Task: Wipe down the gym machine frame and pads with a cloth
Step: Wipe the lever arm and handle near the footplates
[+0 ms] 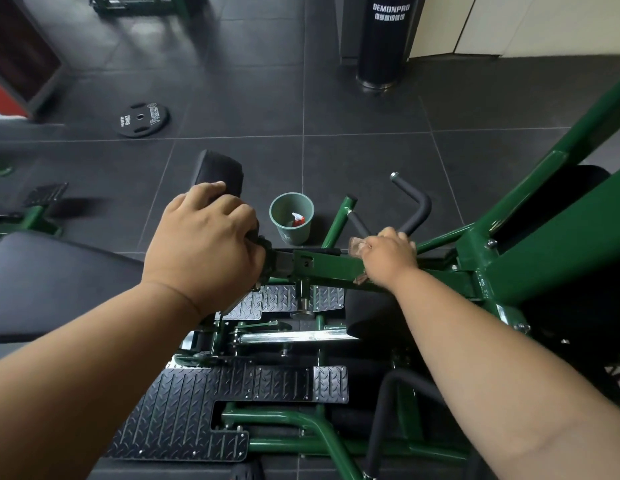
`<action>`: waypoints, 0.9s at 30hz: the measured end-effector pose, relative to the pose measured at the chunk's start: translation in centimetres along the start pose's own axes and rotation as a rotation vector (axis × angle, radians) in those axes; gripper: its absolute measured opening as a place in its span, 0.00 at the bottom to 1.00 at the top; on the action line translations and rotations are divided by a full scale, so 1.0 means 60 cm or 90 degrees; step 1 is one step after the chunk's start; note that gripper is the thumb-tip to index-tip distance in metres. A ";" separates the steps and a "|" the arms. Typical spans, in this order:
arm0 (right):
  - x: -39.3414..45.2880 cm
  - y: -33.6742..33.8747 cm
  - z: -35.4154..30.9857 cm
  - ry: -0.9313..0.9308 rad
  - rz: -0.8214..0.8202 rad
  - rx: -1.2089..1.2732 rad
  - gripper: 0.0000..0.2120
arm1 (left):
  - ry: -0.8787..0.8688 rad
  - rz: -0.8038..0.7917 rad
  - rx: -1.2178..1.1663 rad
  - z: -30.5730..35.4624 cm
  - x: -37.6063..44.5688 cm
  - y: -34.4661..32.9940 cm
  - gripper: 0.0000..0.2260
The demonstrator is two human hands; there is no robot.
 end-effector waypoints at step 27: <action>-0.019 -0.029 -0.345 0.335 -0.334 -0.080 0.18 | -0.009 0.005 0.004 -0.002 0.003 0.002 0.11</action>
Point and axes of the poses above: each hand's wrist, its own x-axis towards the middle knuckle, its own y-axis out of the back of the hand, z = x × y, the point moved 7 cm from there along x, towards the middle knuckle, and after that the axes turned 15 degrees about -y, right-handed, at the moved point
